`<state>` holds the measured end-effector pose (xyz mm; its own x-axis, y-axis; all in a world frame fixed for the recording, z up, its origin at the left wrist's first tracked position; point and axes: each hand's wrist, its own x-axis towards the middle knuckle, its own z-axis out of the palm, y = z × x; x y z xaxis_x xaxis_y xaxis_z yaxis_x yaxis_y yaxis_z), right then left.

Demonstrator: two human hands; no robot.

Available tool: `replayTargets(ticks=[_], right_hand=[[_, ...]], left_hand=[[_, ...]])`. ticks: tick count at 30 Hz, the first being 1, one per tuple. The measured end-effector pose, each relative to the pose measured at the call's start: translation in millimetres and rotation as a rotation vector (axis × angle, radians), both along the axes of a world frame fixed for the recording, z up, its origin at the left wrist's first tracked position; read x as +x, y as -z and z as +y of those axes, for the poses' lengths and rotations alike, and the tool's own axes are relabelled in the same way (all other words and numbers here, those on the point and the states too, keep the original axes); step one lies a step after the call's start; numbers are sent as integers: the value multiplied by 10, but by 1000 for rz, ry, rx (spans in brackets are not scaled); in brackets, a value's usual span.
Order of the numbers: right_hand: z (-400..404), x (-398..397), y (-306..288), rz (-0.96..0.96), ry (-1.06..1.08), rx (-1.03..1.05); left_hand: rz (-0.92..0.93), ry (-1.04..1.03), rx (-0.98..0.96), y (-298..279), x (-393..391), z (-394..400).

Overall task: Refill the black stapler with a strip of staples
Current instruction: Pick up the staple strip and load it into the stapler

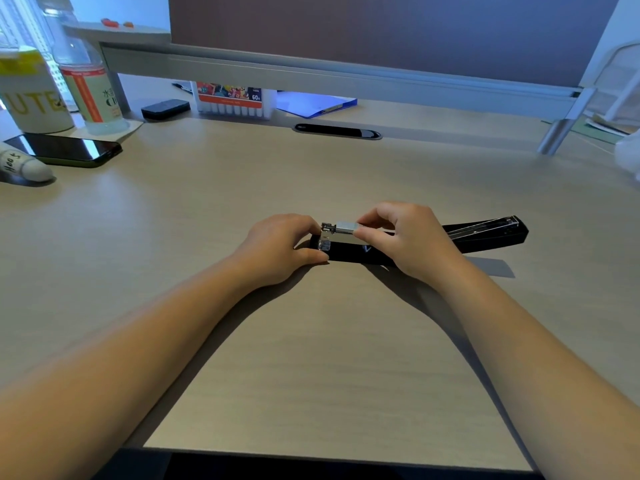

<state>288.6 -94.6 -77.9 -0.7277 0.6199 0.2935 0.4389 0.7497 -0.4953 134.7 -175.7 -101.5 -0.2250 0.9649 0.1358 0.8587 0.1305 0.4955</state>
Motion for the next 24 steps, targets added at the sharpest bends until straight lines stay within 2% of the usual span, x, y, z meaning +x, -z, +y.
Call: replayTargets(ticks=[15,24], right_hand=[[-26,3,-56,-86,9,-48],[-32,83,-56,-134,22,72]], left_hand=[[15,-3,-33,-23,4,-7],[-11,-29,-26,-14,-7,7]])
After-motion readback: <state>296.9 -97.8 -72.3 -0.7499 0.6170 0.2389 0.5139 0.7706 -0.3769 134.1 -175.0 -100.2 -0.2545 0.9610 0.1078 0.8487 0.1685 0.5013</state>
